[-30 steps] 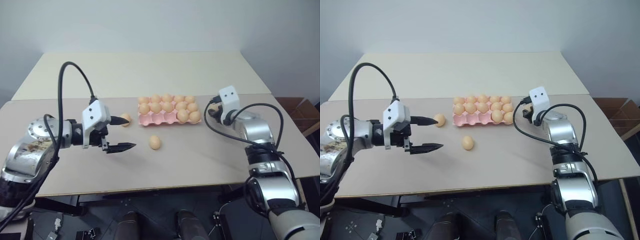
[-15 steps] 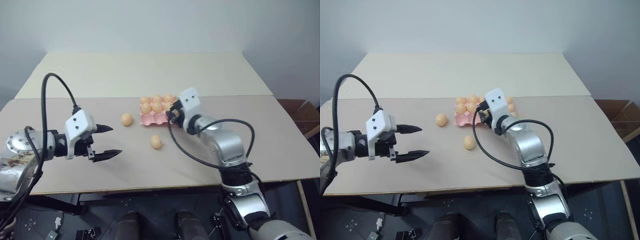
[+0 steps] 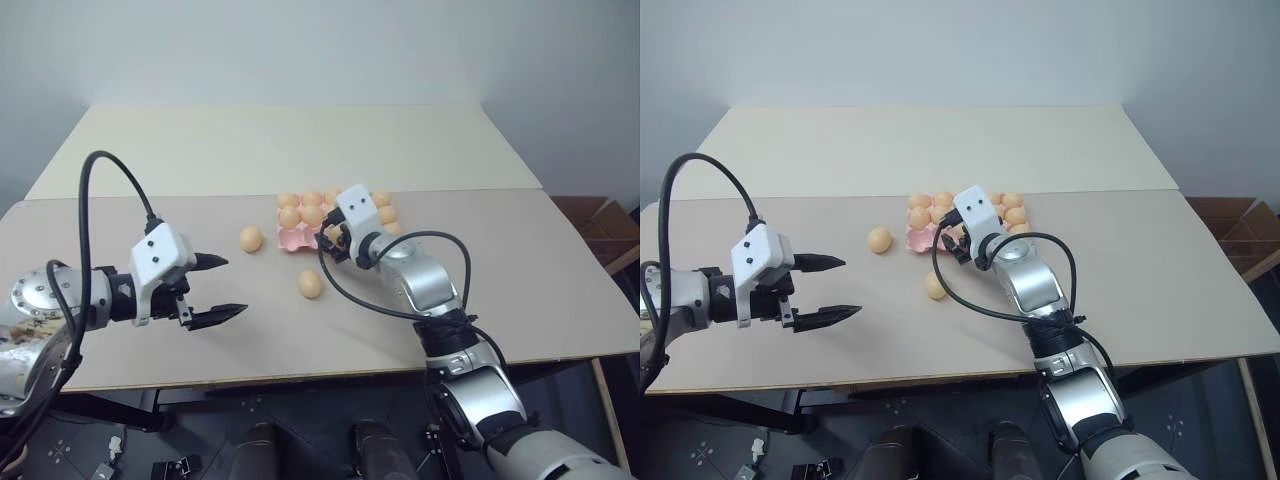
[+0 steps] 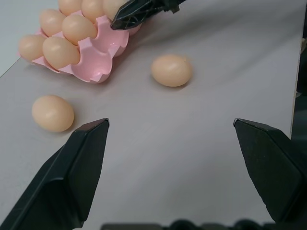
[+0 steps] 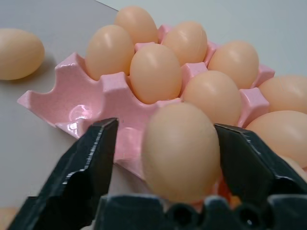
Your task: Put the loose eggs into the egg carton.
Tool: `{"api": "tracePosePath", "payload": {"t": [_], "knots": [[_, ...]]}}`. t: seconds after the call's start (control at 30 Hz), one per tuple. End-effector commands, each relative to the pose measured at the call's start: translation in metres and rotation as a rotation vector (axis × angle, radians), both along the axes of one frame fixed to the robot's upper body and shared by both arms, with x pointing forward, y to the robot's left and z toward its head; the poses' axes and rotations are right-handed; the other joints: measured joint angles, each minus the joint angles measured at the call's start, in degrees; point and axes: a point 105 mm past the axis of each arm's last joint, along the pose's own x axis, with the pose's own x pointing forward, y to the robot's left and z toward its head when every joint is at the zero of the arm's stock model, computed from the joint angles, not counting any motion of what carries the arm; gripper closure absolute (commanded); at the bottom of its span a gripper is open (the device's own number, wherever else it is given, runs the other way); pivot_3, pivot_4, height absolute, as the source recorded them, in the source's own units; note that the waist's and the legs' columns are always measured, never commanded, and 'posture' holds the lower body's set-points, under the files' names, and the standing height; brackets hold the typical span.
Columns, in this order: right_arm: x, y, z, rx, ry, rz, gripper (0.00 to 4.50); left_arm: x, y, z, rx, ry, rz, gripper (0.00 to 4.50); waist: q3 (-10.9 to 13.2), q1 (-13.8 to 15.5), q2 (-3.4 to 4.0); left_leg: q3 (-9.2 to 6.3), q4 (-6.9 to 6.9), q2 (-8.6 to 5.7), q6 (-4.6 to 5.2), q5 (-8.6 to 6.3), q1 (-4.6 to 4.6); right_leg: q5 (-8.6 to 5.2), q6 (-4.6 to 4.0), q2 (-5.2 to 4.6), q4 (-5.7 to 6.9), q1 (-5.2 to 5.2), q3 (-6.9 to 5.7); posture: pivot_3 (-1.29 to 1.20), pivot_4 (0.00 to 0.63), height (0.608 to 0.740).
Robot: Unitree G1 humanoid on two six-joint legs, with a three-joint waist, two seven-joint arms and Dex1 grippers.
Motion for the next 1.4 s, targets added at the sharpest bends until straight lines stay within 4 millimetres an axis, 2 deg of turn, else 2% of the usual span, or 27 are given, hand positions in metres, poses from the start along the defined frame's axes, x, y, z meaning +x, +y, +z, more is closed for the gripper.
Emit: {"api": "tracePosePath", "payload": {"t": [0.03, 0.17, 0.3, 0.43, 0.63, 0.73, 0.9, 1.1, 1.27, 1.4], "knots": [[-0.001, 0.001, 0.031, 0.031, -0.106, 0.012, 0.05, -0.001, -0.001, 0.014, 0.002, -0.054, -0.002, 0.00, 0.00, 0.00, 0.00, 0.00, 0.00, 0.00, 0.00, 0.00, 0.00, 0.00, 0.00, 0.00, 0.00, 0.00, 0.00, 0.00, 0.150, 0.740], [-0.013, -0.005, 0.048, 0.074, -0.159, 0.024, 0.05, -0.001, -0.001, 0.015, -0.006, -0.056, 0.000, 0.00, 0.01, 0.06, 0.01, 0.00, -0.01, 0.00, 0.00, 0.00, -0.02, 0.00, 0.00, 0.00, -0.01, -0.02, 0.00, 0.00, 0.150, 0.740], [-0.040, -0.018, 0.066, 0.124, -0.212, 0.069, 0.05, -0.002, -0.001, 0.015, -0.026, -0.051, 0.006, 0.00, 0.01, 0.23, 0.01, -0.01, -0.01, 0.00, 0.00, 0.00, -0.02, 0.00, 0.01, -0.01, -0.01, 0.00, -0.01, 0.00, 0.150, 0.740], [-0.083, -0.041, 0.063, 0.117, -0.251, 0.155, 0.05, 0.001, -0.001, 0.010, -0.052, -0.032, 0.063, 0.00, 0.01, 0.99, 0.01, -0.01, -0.02, -0.03, 0.00, -0.01, -0.03, -0.01, 0.01, -0.06, -0.06, 0.02, -0.04, 0.00, 0.150, 0.740], [-0.158, -0.072, 0.062, 0.136, -0.114, 0.452, 0.05, 0.000, -0.012, 0.000, -0.105, 0.006, 0.108, 0.00, 0.04, 1.51, -0.03, -0.01, 0.01, 0.00, 0.00, -0.01, 0.06, -0.01, 0.02, -0.04, -0.07, 0.12, -0.03, 0.00, 0.150, 0.740], [-0.180, -0.084, 0.065, 0.100, -0.050, 0.528, 0.05, 0.000, -0.023, -0.010, -0.115, 0.031, 0.117, 0.00, 0.04, 1.50, -0.05, 0.00, 0.01, 0.00, 0.00, -0.01, 0.15, -0.02, 0.01, -0.04, -0.10, 0.22, -0.01, 0.00, 0.150, 0.740], [-0.186, -0.089, 0.069, 0.071, -0.030, 0.533, 0.05, 0.015, -0.049, -0.035, -0.111, 0.054, 0.153, 0.00, 0.05, 1.74, -0.10, -0.05, 0.07, -0.02, 0.01, 0.01, 0.23, -0.02, 0.01, 0.01, -0.11, 0.32, 0.01, 0.00, 0.150, 0.740], [-0.200, -0.083, 0.067, 0.041, 0.006, 0.602, 0.05, 0.037, -0.076, -0.063, -0.111, 0.118, 0.166, 0.00, 0.07, 1.88, -0.16, -0.09, 0.08, -0.10, 0.03, 0.01, 0.12, -0.02, 0.02, -0.02, -0.15, 0.28, 0.02, 0.00, 0.150, 0.740], [-0.203, -0.082, 0.063, 0.020, 0.016, 0.607, 0.05, 0.061, -0.096, -0.065, -0.117, 0.095, 0.166, 0.00, 0.09, 2.06, -0.20, -0.16, 0.09, -0.13, 0.03, 0.01, 0.04, -0.01, 0.05, -0.02, -0.20, 0.27, -0.02, 0.00, 0.150, 0.740], [-0.203, -0.082, 0.063, 0.013, 0.012, 0.607, 0.05, 0.072, -0.114, -0.066, -0.124, 0.092, 0.131, 0.00, 0.09, 2.18, -0.20, -0.19, 0.12, -0.16, 0.04, 0.01, 0.04, 0.00, 0.06, -0.03, -0.20, 0.28, -0.02, 0.00, 0.150, 0.740]]}}
